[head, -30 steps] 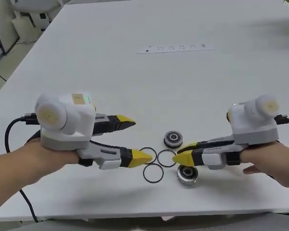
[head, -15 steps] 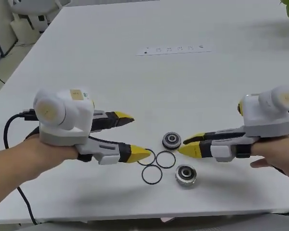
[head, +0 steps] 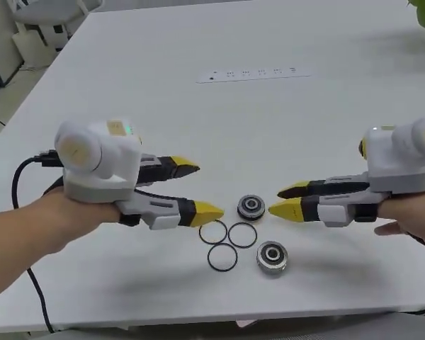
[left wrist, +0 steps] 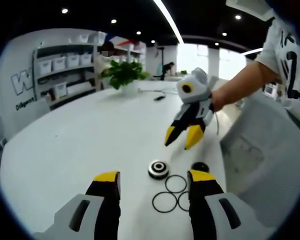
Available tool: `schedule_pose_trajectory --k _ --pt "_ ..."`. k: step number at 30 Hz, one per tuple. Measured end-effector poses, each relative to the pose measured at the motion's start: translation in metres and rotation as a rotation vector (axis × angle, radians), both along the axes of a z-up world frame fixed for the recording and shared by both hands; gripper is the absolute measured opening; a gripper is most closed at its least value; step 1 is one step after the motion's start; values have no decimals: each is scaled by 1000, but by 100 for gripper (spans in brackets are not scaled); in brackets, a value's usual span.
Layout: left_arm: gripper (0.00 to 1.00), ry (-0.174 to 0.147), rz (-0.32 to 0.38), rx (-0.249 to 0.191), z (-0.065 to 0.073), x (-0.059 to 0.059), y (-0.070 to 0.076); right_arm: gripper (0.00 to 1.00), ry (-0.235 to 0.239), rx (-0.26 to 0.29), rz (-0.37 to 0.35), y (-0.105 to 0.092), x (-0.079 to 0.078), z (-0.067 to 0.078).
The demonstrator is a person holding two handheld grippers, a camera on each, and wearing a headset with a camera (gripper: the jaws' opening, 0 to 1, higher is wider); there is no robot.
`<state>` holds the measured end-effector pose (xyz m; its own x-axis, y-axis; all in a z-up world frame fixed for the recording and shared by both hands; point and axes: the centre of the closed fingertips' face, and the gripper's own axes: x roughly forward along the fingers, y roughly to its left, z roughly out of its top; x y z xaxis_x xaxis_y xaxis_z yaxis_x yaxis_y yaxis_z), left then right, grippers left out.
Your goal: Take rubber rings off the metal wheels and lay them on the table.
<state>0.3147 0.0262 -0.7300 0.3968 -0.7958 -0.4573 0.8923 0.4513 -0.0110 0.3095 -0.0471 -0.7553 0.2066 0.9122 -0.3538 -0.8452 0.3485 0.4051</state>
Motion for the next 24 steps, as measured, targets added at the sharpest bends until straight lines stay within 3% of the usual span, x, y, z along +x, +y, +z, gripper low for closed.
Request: schedule_pose_trajectory --k 8,24 --pt "54 7 -4 5 -4 4 -5 30 -56 -28 10 -2 5 -3" --pt "49 25 -18 9 -17 10 -22 26 -85 -73 34 3 10 -23"
